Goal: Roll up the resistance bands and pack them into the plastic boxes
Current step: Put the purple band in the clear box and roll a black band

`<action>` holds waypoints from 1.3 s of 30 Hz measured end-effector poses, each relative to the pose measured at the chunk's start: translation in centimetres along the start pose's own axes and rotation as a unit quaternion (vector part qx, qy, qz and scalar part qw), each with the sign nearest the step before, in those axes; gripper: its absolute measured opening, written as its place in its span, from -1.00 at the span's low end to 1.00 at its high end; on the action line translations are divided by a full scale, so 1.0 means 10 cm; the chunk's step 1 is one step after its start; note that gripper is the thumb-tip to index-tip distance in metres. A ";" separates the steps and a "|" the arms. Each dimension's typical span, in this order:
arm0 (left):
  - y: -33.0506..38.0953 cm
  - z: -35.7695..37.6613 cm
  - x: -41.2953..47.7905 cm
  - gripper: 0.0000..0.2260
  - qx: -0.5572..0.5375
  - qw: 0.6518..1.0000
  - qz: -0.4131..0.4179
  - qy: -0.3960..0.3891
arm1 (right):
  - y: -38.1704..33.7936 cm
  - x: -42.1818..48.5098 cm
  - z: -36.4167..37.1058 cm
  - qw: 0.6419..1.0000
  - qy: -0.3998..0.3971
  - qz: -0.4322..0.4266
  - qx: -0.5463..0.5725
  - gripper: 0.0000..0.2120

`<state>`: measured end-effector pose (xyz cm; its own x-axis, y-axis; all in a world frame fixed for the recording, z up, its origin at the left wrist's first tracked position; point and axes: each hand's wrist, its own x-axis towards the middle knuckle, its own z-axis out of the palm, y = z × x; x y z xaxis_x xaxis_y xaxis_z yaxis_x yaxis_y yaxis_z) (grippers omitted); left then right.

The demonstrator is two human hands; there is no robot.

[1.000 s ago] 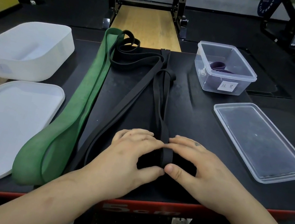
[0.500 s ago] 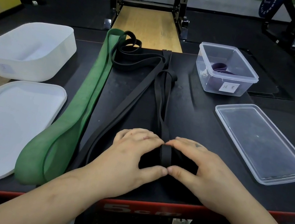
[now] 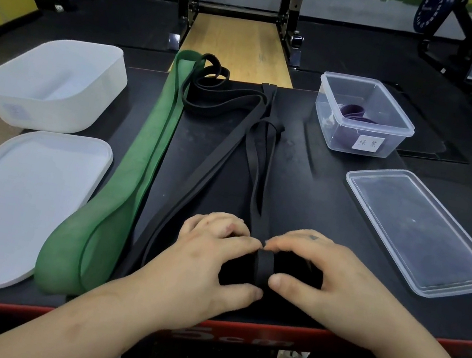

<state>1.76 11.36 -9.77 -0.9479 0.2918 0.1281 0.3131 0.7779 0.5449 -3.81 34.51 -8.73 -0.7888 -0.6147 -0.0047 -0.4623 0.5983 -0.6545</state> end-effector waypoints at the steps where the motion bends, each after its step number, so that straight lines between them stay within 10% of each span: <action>1: 0.00 -0.01 0.01 -0.51 -0.004 1.000 -0.004 -0.002 | -0.02 0.03 0.00 1.000 0.009 0.013 0.016 -0.65; 8: 0.03 -0.04 0.00 -0.46 -0.011 0.998 -0.052 -0.026 | -0.11 0.34 0.04 0.980 0.073 0.132 0.129 -0.80; 15: 0.05 -0.05 0.00 -0.48 -0.013 0.999 -0.030 -0.033 | -0.08 0.60 0.10 0.860 0.129 0.183 0.458 -0.69; 33: 0.04 -0.06 0.02 -0.49 -0.007 1.000 -0.011 -0.025 | 0.10 0.84 0.21 0.902 0.126 0.099 0.402 -0.60; 39: 0.04 -0.06 0.03 -0.49 -0.022 0.999 -0.014 -0.025 | 0.01 1.36 -0.01 0.815 0.135 0.133 0.548 -0.63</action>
<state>1.58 11.41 -8.97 -0.9519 0.2984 0.0700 0.2817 0.7617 0.5835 -14.59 26.27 -8.81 -0.9305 -0.3150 -0.1869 0.2623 -0.2168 -0.9403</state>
